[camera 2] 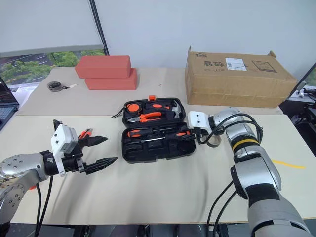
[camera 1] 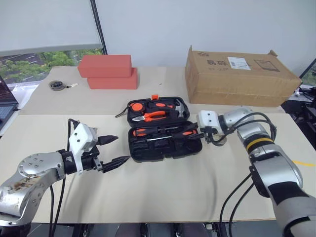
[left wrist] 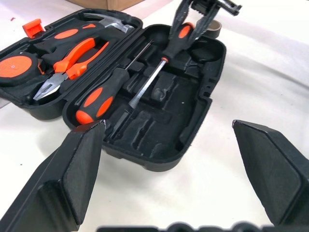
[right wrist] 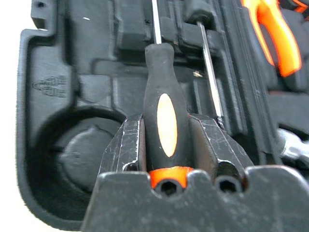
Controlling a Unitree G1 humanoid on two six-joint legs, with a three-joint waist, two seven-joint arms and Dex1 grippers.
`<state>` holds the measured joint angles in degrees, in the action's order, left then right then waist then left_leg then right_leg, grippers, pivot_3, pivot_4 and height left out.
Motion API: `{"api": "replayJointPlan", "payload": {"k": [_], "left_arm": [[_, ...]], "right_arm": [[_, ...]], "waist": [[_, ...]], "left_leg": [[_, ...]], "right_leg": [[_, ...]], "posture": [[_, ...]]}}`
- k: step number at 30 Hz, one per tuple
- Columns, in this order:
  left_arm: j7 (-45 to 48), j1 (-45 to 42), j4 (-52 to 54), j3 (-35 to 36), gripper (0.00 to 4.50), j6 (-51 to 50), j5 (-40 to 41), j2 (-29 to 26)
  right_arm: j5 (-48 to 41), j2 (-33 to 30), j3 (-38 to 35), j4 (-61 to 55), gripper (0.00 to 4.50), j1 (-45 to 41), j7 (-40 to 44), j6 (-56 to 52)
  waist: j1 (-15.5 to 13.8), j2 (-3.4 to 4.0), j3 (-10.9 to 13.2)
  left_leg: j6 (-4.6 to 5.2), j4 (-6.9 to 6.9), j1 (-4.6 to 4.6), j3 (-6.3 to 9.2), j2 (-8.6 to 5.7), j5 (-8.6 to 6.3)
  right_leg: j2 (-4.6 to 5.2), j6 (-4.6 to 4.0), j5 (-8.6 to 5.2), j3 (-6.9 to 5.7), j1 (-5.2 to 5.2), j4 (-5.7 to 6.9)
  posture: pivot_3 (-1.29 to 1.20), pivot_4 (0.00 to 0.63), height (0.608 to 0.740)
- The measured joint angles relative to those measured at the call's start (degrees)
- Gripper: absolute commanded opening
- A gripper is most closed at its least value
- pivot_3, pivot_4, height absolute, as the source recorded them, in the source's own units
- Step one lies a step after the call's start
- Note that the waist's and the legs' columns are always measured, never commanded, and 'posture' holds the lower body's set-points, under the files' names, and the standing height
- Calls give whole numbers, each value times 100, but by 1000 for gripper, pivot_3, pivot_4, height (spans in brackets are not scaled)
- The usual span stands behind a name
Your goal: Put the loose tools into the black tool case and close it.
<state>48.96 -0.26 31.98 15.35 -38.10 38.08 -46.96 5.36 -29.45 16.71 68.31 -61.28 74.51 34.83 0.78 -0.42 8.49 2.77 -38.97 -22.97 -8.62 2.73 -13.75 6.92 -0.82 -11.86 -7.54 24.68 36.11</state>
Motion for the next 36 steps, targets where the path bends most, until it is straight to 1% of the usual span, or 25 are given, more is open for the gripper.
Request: {"api": "replayJointPlan", "payload": {"k": [1, 3, 4, 6, 12, 14, 18, 21, 22, 26, 27, 31, 32, 36], "left_arm": [[-4, 0, 0, 0, 4500, 1, 15, 0], [-7, -1, 0, -1, 4500, 3, 26, 0], [-5, -1, 0, -2, 4500, 6, 26, -1], [2, -10, -1, -5, 4500, 21, 26, -5], [20, -93, -23, -25, 4500, 32, 25, -31], [34, -94, -31, -30, 4500, 34, 24, -33], [70, -100, -60, -78, 4500, 51, 11, -33], [98, -101, -143, -109, 4500, 73, -46, -33], [104, -107, -147, -129, 4500, 74, -72, -33], [133, -121, -167, -164, 4500, 85, -116, -33], [141, -126, -186, -166, 4500, 89, -142, -33], [183, -162, -337, -190, 4500, 172, -213, -33], [190, -174, -361, -200, 4500, 188, -221, -33], [249, -215, -430, -265, 4500, 234, -229, -34]], "right_arm": [[30, 21, -6, 50, 2939, -48, -69, 0], [79, 56, -20, 119, 3595, -88, -238, -1], [92, 76, -64, 153, 4022, -96, -310, -1], [135, 82, -108, 189, 4428, -118, -440, 8], [263, 90, -194, 223, 4428, -153, -655, 90], [150, 209, -433, 233, 4428, -153, -646, 9], [-331, 523, -925, 188, 4428, -149, -644, -560], [-673, 786, -1242, -28, 3644, -29, -655, -1056], [-680, 857, -1285, -82, 3468, 28, -751, -1159], [-675, 1098, -1308, -472, 1978, 450, -1166, -1569], [-675, 1138, -1309, -606, 1715, 542, -1246, -1703], [-609, 1124, -1253, -1017, 269, 862, -1423, -2003], [-577, 1102, -1211, -1043, 19, 915, -1442, -2035], [-379, 991, -959, -1423, 19, 1049, -1462, -2036]], "waist": [[4, 0, 0], [8, 0, 0], [8, 0, 0], [8, 0, 0], [10, 0, 0], [10, 0, 0], [26, 1, 0], [24, 1, 0], [24, 1, 1], [6, 3, 1], [6, 3, 1], [6, 3, 1], [7, 3, 1], [10, 3, 1]], "left_leg": [[-5, 1, 3, 0, 1, 3], [-12, 2, 6, 0, 8, 7], [-16, 4, 8, 0, 9, 10], [-21, 7, 11, 1, 11, 13], [-23, 10, 9, -1, 15, 14], [-22, 11, 7, -2, 15, 15], [-19, 13, 7, -4, 18, 17], [-21, 14, 6, -4, 18, 16], [-21, 14, 6, -4, 18, 16], [-22, 15, -7, -4, 16, 15], [-22, 15, -16, -4, 15, 15], [-21, 15, -21, -5, 14, 16], [-20, 15, -21, -6, 13, 17], [-21, 15, -15, -9, 14, 16]], "right_leg": [[-1, -3, 2, 4, -1, 1], [-7, -7, 4, 9, -2, 2], [-10, -8, 5, 11, -2, 4], [-17, -9, 5, 14, -2, 5], [-27, -11, 6, 23, 1, 3], [-28, -11, 7, 25, 3, 2], [-33, -16, 9, 29, 4, 2], [-33, -17, 9, 29, 4, 0], [-33, -17, 9, 29, 5, 0], [-31, -17, 9, 32, 18, 1], [-31, -17, 9, 34, 27, 2], [-34, -18, 10, 34, 31, 0], [-35, -18, 10, 34, 33, 0], [-36, -16, 9, 33, 30, 2]], "posture": [[0, 150, 712], [0, 150, 712], [0, 150, 712], [0, 150, 712], [0, 150, 712], [0, 150, 712], [0, 150, 712], [0, 150, 712], [0, 150, 712], [0, 150, 712], [0, 150, 712], [0, 150, 712], [0, 150, 712], [0, 150, 712]]}}
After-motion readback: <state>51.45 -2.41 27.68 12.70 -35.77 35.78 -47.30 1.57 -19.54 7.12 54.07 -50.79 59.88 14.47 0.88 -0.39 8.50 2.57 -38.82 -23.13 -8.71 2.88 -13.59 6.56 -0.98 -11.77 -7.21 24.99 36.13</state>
